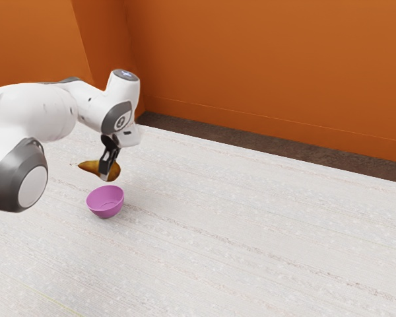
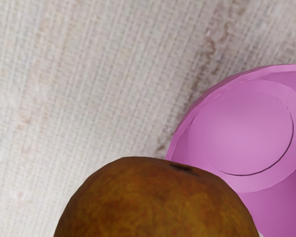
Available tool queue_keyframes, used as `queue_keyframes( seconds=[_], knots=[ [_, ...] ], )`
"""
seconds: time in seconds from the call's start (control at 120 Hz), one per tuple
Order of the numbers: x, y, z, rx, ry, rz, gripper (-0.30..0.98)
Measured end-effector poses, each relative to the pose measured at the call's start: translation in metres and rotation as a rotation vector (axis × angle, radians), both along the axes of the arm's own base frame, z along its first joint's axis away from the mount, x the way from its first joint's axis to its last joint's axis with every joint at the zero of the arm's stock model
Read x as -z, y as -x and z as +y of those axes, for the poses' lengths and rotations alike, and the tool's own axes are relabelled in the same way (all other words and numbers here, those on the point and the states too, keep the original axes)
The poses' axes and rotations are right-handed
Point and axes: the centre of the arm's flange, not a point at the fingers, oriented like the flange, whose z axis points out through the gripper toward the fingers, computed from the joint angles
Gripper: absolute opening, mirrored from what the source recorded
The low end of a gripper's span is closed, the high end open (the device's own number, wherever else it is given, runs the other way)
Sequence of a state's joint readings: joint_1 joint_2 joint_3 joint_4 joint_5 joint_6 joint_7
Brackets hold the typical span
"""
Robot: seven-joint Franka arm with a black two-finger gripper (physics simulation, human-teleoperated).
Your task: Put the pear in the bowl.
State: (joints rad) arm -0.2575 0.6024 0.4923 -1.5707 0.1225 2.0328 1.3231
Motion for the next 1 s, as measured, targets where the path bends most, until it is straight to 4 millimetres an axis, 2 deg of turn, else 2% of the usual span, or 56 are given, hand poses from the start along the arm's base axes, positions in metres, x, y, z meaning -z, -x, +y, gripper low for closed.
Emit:
queue_keyframes(
  seconds=[0.142,0.342,0.517,0.875,0.908,0.942,1.0],
  knots=[
    [0.011,0.001,0.004,-0.018,-0.005,-0.003,0.26],
    [0.015,0.02,0.007,-0.049,0.014,0.02,0.27],
    [0.029,0.037,0.006,-0.069,0.029,0.055,0.26],
    [0.033,0.039,0.001,-0.079,0.032,0.069,0.58],
    [0.022,0.038,-0.001,-0.077,0.036,0.054,0.59],
    [-0.001,0.035,-0.003,-0.074,0.045,0.022,0.61],
    [-0.062,0.027,-0.016,-0.059,0.066,-0.059,0.63]
  ],
)
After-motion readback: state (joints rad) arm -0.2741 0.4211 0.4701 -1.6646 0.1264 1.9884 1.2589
